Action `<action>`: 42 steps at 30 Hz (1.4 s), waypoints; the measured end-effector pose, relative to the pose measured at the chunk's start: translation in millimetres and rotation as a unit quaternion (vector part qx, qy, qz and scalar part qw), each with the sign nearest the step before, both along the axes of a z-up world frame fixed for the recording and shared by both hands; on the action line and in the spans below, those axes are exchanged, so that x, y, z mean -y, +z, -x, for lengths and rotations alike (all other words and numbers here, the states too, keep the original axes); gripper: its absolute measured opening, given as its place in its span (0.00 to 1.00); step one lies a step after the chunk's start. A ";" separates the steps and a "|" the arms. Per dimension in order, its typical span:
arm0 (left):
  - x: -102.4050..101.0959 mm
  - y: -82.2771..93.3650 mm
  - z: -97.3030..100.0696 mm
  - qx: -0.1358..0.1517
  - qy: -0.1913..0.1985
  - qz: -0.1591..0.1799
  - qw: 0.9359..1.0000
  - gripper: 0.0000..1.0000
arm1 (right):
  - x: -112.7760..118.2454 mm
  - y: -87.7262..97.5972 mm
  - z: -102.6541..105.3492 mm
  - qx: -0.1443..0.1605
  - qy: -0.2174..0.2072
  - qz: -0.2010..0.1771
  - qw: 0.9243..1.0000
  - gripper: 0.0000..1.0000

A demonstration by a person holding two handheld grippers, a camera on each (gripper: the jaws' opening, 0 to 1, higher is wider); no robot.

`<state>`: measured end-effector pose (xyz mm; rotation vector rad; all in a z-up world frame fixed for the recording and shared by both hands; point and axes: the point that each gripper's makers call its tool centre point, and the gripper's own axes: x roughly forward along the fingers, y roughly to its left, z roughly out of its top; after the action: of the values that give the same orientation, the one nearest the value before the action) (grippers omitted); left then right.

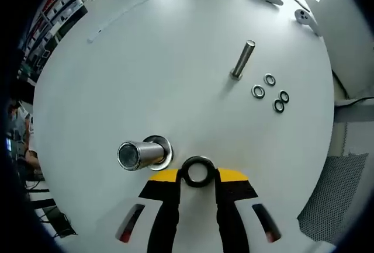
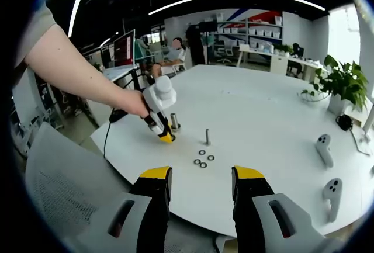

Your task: Place the washer onto the threaded stud by aligning its center hole with the stud, sliding it down to the base, and recovering from edge contact or off-axis alignment until the washer reaches the visible bottom stop.

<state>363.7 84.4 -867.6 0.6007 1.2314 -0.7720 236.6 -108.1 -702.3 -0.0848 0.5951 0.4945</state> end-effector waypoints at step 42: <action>-21.8 -10.5 15.7 -0.053 -0.035 -0.073 0.995 0.20 | -1.3 3.0 -0.8 0.006 0.002 -0.007 1.000 0.43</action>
<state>348.0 106.2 -878.0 0.7331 1.3795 -0.7853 237.4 -106.8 -699.3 -0.0757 0.5790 0.5015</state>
